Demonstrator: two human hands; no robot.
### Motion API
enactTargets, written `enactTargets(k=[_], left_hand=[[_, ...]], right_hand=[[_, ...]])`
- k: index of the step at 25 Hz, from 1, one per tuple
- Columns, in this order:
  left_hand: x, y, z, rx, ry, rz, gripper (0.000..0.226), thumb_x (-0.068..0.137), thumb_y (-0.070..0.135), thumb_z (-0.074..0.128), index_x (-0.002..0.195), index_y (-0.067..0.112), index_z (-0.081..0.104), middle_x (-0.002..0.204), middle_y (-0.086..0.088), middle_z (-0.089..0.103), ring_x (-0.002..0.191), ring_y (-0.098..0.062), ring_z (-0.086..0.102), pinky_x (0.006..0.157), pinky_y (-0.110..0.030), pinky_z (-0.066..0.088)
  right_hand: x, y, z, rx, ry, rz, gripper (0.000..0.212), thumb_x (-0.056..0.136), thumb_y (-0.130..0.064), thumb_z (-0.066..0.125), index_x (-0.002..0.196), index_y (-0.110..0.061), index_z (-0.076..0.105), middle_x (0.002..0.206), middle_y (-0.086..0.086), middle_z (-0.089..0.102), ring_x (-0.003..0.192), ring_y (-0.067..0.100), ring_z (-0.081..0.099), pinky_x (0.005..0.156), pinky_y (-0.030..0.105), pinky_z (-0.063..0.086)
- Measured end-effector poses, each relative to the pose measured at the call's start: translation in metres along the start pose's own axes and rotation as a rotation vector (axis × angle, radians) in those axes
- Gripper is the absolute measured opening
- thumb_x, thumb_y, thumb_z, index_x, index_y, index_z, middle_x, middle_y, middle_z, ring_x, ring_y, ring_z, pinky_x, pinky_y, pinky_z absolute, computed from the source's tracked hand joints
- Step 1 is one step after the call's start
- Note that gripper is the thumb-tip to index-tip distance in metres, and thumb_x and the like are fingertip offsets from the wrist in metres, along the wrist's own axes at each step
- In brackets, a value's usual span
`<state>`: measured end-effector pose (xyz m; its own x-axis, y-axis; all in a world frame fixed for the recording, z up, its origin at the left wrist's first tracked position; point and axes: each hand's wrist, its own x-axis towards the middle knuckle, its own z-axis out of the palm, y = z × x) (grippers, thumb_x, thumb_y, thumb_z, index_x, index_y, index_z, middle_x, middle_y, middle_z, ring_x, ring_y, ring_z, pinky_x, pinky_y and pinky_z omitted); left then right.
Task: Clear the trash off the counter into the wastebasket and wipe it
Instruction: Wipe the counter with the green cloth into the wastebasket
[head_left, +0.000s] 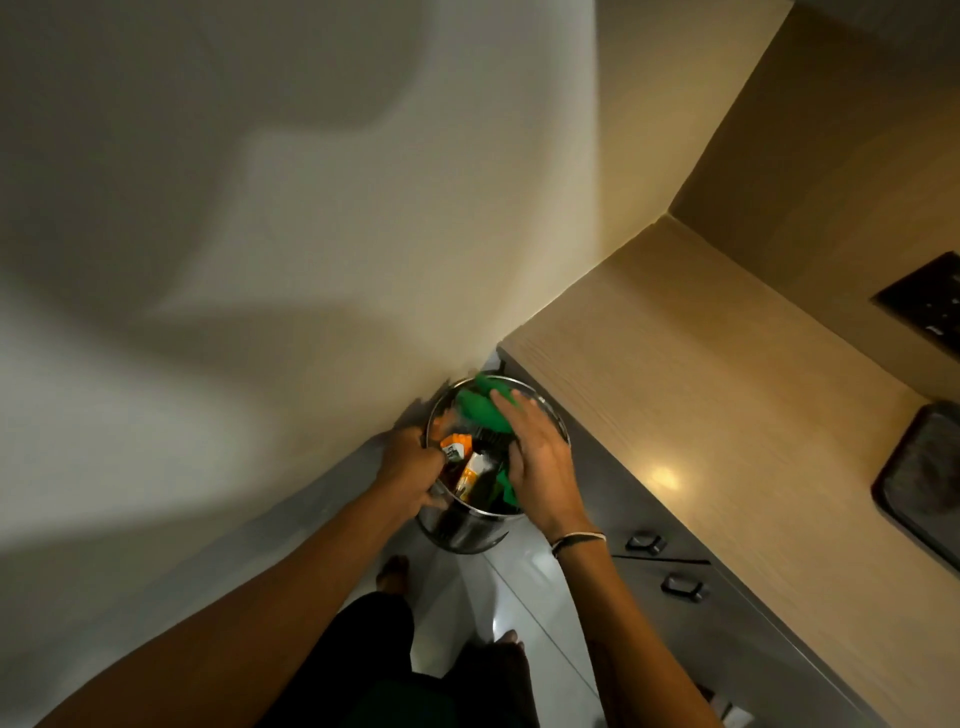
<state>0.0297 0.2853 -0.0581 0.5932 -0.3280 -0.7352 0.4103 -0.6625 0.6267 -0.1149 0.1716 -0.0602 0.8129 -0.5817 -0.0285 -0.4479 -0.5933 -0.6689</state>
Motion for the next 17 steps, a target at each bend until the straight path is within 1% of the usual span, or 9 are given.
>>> enactTargets(k=[1, 3, 5, 6, 9, 12, 14, 15, 17], left_hand=[[-0.002, -0.001, 0.000, -0.015, -0.002, -0.011, 0.017, 0.097, 0.010, 0.063, 0.108, 0.021, 0.065, 0.120, -0.021, 0.070, 0.091, -0.041, 0.073, 0.042, -0.040, 0.061], [-0.004, -0.003, -0.001, -0.031, -0.014, -0.006, 0.023, 0.097, 0.009, 0.061, 0.113, 0.024, 0.066, 0.123, -0.019, 0.070, 0.096, -0.040, 0.072, 0.042, -0.038, 0.061], [-0.002, -0.007, -0.002, -0.009, -0.033, -0.006, 0.026, 0.099, 0.011, 0.063, 0.119, 0.025, 0.067, 0.124, -0.018, 0.070, 0.101, -0.042, 0.073, 0.046, -0.041, 0.063], [0.000, -0.010, -0.004, -0.007, -0.032, -0.011, 0.027, 0.099, 0.013, 0.064, 0.123, 0.025, 0.067, 0.125, -0.018, 0.070, 0.102, -0.042, 0.073, 0.048, -0.042, 0.064], [0.004, -0.027, -0.005, 0.022, -0.041, 0.000, 0.035, 0.100, 0.010, 0.063, 0.130, 0.029, 0.065, 0.125, -0.015, 0.070, 0.101, -0.040, 0.074, 0.058, -0.051, 0.068], [0.008, -0.048, -0.004, 0.038, -0.024, 0.024, 0.036, 0.098, 0.016, 0.068, 0.129, 0.035, 0.066, 0.120, -0.012, 0.073, 0.098, -0.038, 0.075, 0.067, -0.058, 0.068], [0.017, -0.074, -0.002, 0.047, -0.008, 0.021, 0.039, 0.095, 0.018, 0.071, 0.130, 0.035, 0.067, 0.118, -0.010, 0.076, 0.100, -0.037, 0.075, 0.077, -0.060, 0.067], [0.025, -0.092, -0.001, 0.039, -0.005, -0.011, 0.040, 0.093, 0.019, 0.071, 0.130, 0.035, 0.068, 0.118, -0.009, 0.077, 0.099, -0.037, 0.076, 0.077, -0.061, 0.066], [0.048, -0.133, 0.007, -0.026, -0.008, -0.092, 0.032, 0.094, 0.023, 0.071, 0.123, 0.036, 0.071, 0.113, -0.006, 0.078, 0.093, -0.034, 0.079, 0.067, -0.061, 0.067]], right_hand=[[-0.002, -0.003, -0.001, -0.018, -0.019, -0.005, 0.076, 0.095, 0.014, 0.051, 0.161, -0.020, 0.041, 0.167, 0.014, 0.042, 0.160, 0.031, 0.033, 0.133, 0.040, 0.020], [-0.009, -0.005, 0.000, -0.081, -0.141, -0.066, 0.075, 0.097, 0.012, 0.051, 0.163, -0.021, 0.036, 0.167, 0.015, 0.042, 0.159, 0.033, 0.035, 0.134, 0.041, 0.020], [-0.020, -0.006, 0.002, -0.109, -0.137, -0.093, 0.074, 0.097, 0.010, 0.053, 0.163, -0.021, 0.037, 0.166, 0.014, 0.043, 0.158, 0.031, 0.038, 0.132, 0.035, 0.014], [-0.024, -0.004, 0.003, -0.110, -0.135, -0.086, 0.074, 0.098, 0.010, 0.053, 0.163, -0.022, 0.037, 0.167, 0.012, 0.043, 0.158, 0.030, 0.037, 0.132, 0.034, 0.014], [-0.038, 0.003, 0.010, -0.088, -0.160, 0.001, 0.073, 0.100, 0.006, 0.051, 0.163, -0.029, 0.036, 0.167, 0.007, 0.042, 0.158, 0.028, 0.037, 0.133, 0.042, 0.027], [-0.056, 0.005, 0.023, 0.084, -0.067, 0.130, 0.073, 0.098, 0.008, 0.050, 0.160, -0.031, 0.041, 0.164, 0.003, 0.046, 0.153, 0.018, 0.043, 0.129, 0.033, 0.031], [-0.075, 0.011, 0.041, 0.236, 0.063, 0.237, 0.070, 0.098, 0.009, 0.049, 0.155, -0.032, 0.048, 0.160, -0.006, 0.049, 0.145, 0.000, 0.046, 0.126, 0.027, 0.037], [-0.085, 0.018, 0.057, 0.328, 0.113, 0.297, 0.067, 0.099, 0.008, 0.048, 0.153, -0.031, 0.050, 0.157, -0.008, 0.051, 0.141, -0.006, 0.047, 0.123, 0.024, 0.042], [-0.102, 0.038, 0.090, 0.510, 0.165, 0.430, 0.059, 0.104, 0.005, 0.049, 0.150, -0.031, 0.052, 0.152, -0.006, 0.058, 0.138, 0.000, 0.055, 0.115, 0.021, 0.050]])
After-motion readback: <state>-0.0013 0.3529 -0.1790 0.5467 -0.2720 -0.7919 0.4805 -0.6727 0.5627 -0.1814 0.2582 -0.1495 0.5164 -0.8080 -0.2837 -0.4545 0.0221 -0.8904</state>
